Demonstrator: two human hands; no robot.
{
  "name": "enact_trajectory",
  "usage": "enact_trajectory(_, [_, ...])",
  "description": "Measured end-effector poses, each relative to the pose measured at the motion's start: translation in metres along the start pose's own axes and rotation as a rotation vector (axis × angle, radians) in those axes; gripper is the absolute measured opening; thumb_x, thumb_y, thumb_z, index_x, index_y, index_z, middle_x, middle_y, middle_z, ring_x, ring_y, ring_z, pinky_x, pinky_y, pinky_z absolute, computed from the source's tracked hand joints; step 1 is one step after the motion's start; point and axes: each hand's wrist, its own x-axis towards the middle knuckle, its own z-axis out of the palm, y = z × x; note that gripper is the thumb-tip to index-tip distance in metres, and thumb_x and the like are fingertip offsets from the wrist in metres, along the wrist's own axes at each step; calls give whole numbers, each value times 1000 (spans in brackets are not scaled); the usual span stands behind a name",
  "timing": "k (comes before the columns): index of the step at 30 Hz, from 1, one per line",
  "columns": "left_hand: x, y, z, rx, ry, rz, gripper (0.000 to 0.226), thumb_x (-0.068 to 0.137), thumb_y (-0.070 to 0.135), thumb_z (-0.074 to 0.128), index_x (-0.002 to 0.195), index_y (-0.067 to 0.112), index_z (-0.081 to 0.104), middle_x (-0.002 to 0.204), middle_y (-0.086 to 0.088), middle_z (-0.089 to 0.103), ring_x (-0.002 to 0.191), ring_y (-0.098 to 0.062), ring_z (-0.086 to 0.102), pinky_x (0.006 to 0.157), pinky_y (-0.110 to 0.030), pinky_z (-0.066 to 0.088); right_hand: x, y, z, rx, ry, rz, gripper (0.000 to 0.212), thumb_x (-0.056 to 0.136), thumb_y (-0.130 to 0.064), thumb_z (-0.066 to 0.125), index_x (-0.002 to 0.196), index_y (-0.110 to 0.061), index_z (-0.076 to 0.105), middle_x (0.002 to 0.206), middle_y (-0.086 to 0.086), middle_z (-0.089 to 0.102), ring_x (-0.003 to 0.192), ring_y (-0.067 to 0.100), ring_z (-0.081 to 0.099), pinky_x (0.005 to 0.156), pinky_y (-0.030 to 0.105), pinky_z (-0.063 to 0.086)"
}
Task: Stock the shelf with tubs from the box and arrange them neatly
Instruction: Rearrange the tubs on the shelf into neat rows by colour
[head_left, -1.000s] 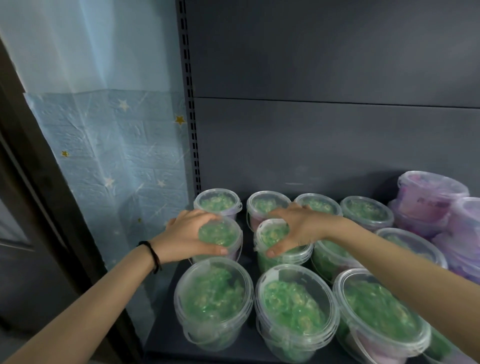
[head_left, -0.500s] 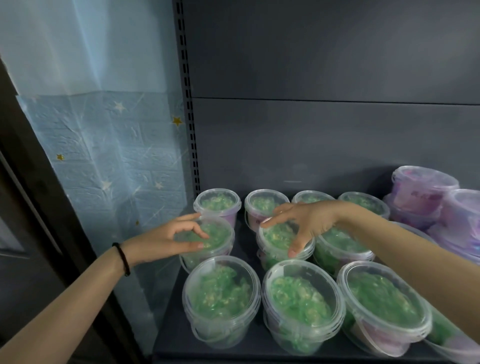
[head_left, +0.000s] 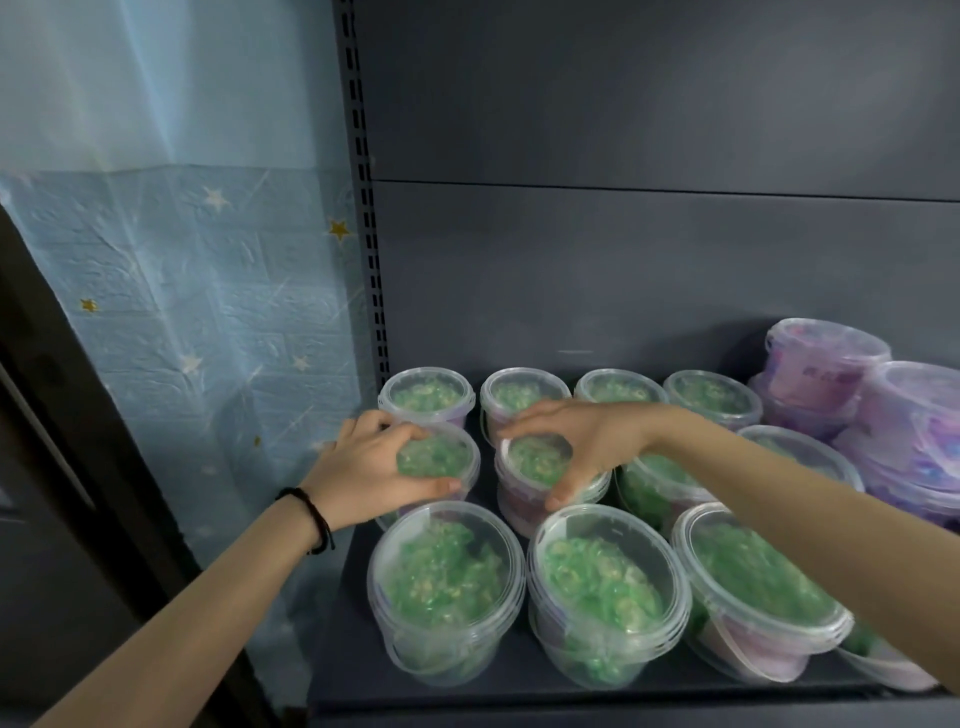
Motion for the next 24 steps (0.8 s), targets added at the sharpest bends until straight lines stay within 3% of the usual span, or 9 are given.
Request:
enact_trajectory(4, [0, -5, 1, -61, -41, -11, 128, 20, 106, 25, 135, 52, 41, 127, 12, 21, 133, -16, 11, 116, -41, 15, -5, 8, -4, 171, -126, -58, 89, 77, -23, 79, 147, -45, 28, 159, -21, 9, 144, -1, 8, 110, 20, 12])
enact_trajectory(8, [1, -7, 3, -103, -47, 6, 126, 22, 106, 27, 135, 52, 39, 122, 14, 21, 132, -16, 14, 115, -41, 16, -10, 6, -1, 254, -27, 25, 71, 81, -40, 73, 141, -47, 37, 155, -17, 14, 145, 7, 8, 110, 24, 14])
enact_trajectory(11, [2, -5, 6, -80, -18, 20, 126, 24, 106, 23, 136, 50, 40, 133, 11, 24, 134, -18, 14, 115, -43, 17, -8, -1, 7, 156, 118, 99, 64, 83, -52, 66, 140, -40, 40, 147, -3, 26, 143, 18, 11, 114, 36, 12])
enact_trajectory(13, [2, -3, 7, -85, -11, 28, 125, 25, 106, 23, 135, 50, 41, 142, 9, 24, 137, -20, 13, 115, -43, 15, -6, -3, 9, 137, 140, 109, 64, 82, -52, 68, 139, -38, 43, 146, -1, 29, 141, 19, 14, 115, 37, 14])
enact_trajectory(16, [-2, 1, 6, -87, -24, 18, 112, 33, 100, 34, 134, 51, 41, 150, 10, 19, 140, -20, 10, 115, -43, 12, -5, 7, 3, 174, 82, 84, 68, 75, -50, 76, 136, -43, 47, 148, -10, 32, 140, 14, 25, 117, 35, 22])
enact_trajectory(21, [-9, 5, 8, -133, -15, -23, 96, 40, 93, 37, 129, 56, 44, 144, 12, 18, 138, -17, 10, 114, -42, 10, -10, 20, -4, 220, -83, -33, 68, 80, -28, 77, 139, -41, 45, 155, -21, 20, 138, -3, 17, 111, 21, 16])
enact_trajectory(24, [-12, 7, 3, -179, -49, -12, 84, 44, 87, 43, 123, 59, 47, 148, 15, 19, 141, -13, 11, 116, -44, 7, -8, 24, -3, 228, -109, -110, 68, 81, -24, 76, 140, -41, 45, 157, -20, 16, 142, -2, 14, 115, 24, 14])
